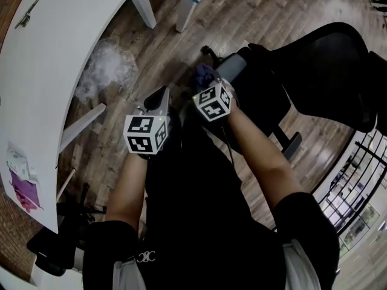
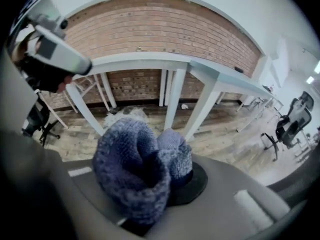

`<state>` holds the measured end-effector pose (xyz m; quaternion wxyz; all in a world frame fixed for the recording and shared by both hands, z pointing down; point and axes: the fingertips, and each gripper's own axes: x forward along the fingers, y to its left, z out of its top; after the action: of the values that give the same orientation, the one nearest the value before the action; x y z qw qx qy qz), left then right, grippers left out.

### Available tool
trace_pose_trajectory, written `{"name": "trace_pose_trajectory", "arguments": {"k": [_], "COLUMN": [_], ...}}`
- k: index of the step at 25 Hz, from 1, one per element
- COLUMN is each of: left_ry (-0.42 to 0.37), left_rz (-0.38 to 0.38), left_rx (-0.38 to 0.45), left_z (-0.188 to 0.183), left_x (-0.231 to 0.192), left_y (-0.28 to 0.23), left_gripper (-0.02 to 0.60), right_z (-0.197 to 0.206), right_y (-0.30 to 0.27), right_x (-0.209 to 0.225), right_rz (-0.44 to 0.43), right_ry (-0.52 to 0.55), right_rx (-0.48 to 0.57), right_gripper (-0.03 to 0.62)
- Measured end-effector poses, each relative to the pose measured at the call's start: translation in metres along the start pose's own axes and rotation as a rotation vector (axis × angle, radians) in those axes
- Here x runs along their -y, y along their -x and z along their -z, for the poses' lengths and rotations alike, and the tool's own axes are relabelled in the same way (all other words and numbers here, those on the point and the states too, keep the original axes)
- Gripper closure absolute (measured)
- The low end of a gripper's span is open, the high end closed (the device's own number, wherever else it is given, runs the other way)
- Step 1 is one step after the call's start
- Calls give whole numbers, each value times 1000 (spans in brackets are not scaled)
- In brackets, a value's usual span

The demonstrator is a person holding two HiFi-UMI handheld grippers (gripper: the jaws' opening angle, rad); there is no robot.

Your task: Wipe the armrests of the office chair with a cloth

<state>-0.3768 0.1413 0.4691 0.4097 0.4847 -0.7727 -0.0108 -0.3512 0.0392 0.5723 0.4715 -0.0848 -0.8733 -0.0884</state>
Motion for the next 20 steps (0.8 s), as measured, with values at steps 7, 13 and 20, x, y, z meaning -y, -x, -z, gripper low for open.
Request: {"name": "trace_pose_trajectory", "arguments": {"k": [7, 13, 20], "left_ry": [-37, -72, -66], "left_rz": [41, 84, 92], "left_rx": [-7, -24, -36], "left_z": [-11, -16, -13], "left_x": [-4, 2, -2], "left_y": [-10, -14, -13], "left_gripper": [575, 575, 575], "right_z": [8, 18, 51], "right_y": [1, 1, 18], "right_x": [93, 151, 205], "right_rz": [145, 236, 421], "right_ry": [-93, -157, -327], "right_rx": [-63, -89, -141], "right_gripper": [549, 548, 549]}}
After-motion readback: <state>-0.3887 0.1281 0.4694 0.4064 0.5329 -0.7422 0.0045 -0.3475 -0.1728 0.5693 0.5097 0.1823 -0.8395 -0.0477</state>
